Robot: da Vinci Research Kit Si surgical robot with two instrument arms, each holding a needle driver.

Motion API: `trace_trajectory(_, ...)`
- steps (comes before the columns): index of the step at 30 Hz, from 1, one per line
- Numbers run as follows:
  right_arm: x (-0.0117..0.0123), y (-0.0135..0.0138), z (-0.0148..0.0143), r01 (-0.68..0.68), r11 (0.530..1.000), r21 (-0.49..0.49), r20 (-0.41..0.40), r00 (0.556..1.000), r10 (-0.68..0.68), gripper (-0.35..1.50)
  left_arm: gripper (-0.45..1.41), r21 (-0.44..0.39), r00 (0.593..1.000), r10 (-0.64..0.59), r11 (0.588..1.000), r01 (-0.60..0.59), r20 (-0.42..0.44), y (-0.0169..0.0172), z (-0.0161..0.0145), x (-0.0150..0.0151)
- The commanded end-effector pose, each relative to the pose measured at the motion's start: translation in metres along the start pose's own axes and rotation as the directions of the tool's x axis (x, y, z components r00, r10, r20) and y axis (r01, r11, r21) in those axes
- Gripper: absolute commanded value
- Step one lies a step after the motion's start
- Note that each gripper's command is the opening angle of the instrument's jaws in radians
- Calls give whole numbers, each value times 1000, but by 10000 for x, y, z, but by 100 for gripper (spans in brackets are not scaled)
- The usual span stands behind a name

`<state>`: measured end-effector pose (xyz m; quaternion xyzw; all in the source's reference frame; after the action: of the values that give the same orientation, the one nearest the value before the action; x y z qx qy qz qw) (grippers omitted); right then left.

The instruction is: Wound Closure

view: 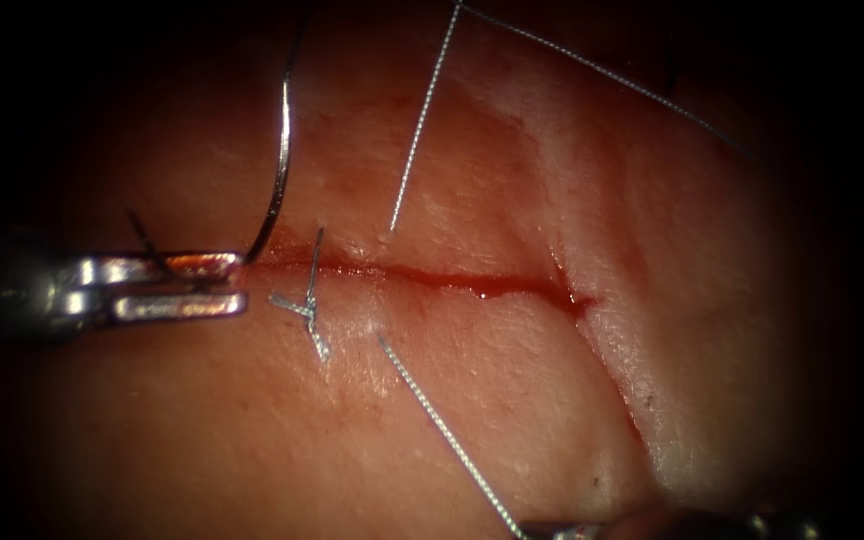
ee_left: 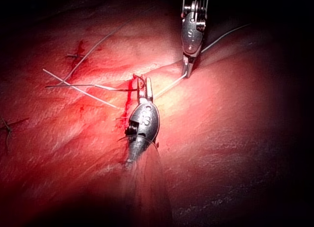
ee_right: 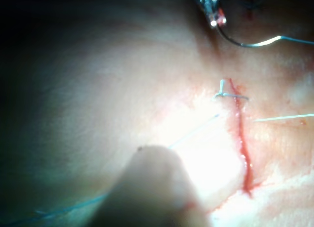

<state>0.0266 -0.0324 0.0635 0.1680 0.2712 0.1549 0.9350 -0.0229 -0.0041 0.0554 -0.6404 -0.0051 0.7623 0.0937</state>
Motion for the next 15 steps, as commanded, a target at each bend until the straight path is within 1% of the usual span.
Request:
trace_trajectory(1,-5,-5,5,-3,1000,5,-1,1000,3,-35,-45,0,1000,0,1000,0,-1,2,6,-6)
trace_trajectory(7,-19,-17,4,-34,999,14,17,999,33,-35,-45,0,1000,0,1000,0,-1,2,5,-6)
trace_trajectory(8,-19,-17,4,-57,998,14,17,998,56,2,-45,0,1000,0,1000,0,-1,2,5,-6)
trace_trajectory(10,-13,-13,4,-101,995,4,19,995,101,69,-45,0,1000,0,1000,0,-1,2,5,-6)
trace_trajectory(11,-7,-9,4,-127,992,-17,1,992,127,94,-45,0,1000,0,1000,0,-1,2,5,-6)
trace_trajectory(12,0,-4,4,-150,988,-37,-24,989,149,104,-45,1,1000,0,1000,0,-1,2,6,-6)
trace_trajectory(13,7,1,4,-164,985,-60,-48,986,161,110,-45,1,1000,0,1000,0,0,2,6,-6)
trace_trajectory(14,20,10,4,-189,976,-108,-92,979,180,115,-45,1,1000,0,1000,0,0,2,6,-6)
trace_trajectory(15,29,16,5,-208,968,-139,-111,975,194,120,-45,1,1000,0,1000,0,0,2,6,-6)
